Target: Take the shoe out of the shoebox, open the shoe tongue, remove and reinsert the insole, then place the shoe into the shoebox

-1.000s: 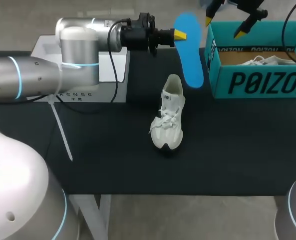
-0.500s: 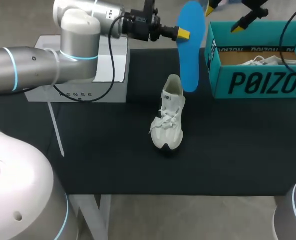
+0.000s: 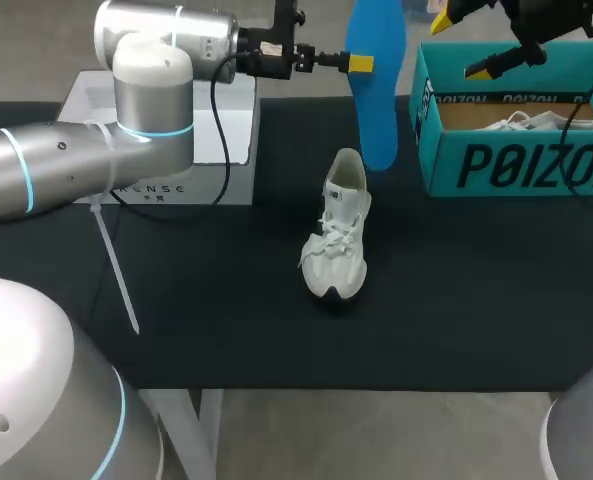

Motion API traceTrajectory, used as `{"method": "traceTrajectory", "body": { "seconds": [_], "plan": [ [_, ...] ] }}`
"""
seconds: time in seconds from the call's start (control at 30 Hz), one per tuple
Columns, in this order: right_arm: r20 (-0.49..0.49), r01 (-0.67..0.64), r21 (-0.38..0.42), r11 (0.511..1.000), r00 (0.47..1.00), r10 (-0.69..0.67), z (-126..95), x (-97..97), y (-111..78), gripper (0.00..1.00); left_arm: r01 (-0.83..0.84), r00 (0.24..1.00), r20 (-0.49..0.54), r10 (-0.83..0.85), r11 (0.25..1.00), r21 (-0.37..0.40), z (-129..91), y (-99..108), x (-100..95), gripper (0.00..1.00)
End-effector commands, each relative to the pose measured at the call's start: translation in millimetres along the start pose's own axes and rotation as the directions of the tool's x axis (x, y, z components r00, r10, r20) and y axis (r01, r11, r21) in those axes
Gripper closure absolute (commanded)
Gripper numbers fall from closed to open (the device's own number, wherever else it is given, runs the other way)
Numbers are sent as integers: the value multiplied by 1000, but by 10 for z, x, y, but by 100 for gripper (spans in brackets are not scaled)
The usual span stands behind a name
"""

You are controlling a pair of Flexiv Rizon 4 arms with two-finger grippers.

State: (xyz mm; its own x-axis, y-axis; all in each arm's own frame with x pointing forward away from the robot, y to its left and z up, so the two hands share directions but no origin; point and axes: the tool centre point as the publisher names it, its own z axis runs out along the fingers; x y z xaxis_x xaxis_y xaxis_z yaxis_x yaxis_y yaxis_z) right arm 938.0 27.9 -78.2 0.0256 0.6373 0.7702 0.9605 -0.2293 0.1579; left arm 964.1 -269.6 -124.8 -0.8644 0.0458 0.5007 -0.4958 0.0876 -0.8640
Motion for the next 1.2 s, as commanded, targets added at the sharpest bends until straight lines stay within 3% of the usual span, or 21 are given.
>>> {"method": "traceTrajectory", "body": {
  "seconds": [0.03, 0.43, 0.47, 0.5, 0.57, 0.6, 0.7, 0.73, 0.77, 0.8, 0.87, 0.9, 1.0, 1.2],
  "plan": [
    [-6, -8, -2, 1000, 1000, 8, 18, -20, -16, 0, -2, 1000, 4, 2, 1000, 23, 16, 36, 13, 100],
    [8, -26, -3, 1000, 1000, 26, 64, -15, -1, 0, -2, 1000, 4, 2, 1000, 23, 16, 36, 13, 100],
    [5, -32, -6, 999, 999, 32, 61, -19, -2, 0, -77, 996, 39, 75, 996, 44, 9, 6, 18, 100],
    [4, -33, -6, 999, 999, 33, 59, -22, -3, 0, -176, 983, 64, 175, 984, 12, 0, -12, 23, 100],
    [4, -35, -4, 999, 999, 35, 58, -34, -7, 0, -270, 960, 95, 265, 962, 49, -12, -53, 49, 100],
    [3, -37, -4, 999, 999, 37, 59, -39, -6, 0, -356, 929, 104, 355, 934, -9, -8, -55, 71, 100],
    [3, -40, -1, 999, 999, 40, 67, -49, -2, 0, -488, 866, 120, 485, 873, -7, -5, -88, 114, 100],
    [3, -40, 0, 999, 999, 40, 71, -49, 0, 0, -487, 869, 121, 481, 873, 25, -7, -97, 127, 100],
    [2, -40, 1, 999, 999, 40, 76, -45, 3, 0, -548, 829, 120, 546, 836, -16, -3, -90, 144, 100],
    [0, -40, 1, 999, 999, 40, 78, -41, 9, 0, -561, 823, 114, 556, 828, 14, 4, -77, 160, 100],
    [-5, -39, 1, 999, 999, 39, 79, -32, 20, 0, -630, 771, 109, 628, 776, -13, 6, -63, 174, 100],
    [-14, -41, -1, 999, 999, 41, 79, -30, 27, 0, -644, 762, 101, 639, 765, 23, 7, -57, 184, 100],
    [-66, -62, 3, 998, 996, 62, 64, -23, 48, 0, -727, 685, 87, 723, 686, 27, -6, -32, 204, 100],
    [-146, -107, 30, 994, 983, 111, 41, -43, 76, 0, -886, 454, 90, 887, 460, -61, -34, 19, 209, 100]
  ]
}}
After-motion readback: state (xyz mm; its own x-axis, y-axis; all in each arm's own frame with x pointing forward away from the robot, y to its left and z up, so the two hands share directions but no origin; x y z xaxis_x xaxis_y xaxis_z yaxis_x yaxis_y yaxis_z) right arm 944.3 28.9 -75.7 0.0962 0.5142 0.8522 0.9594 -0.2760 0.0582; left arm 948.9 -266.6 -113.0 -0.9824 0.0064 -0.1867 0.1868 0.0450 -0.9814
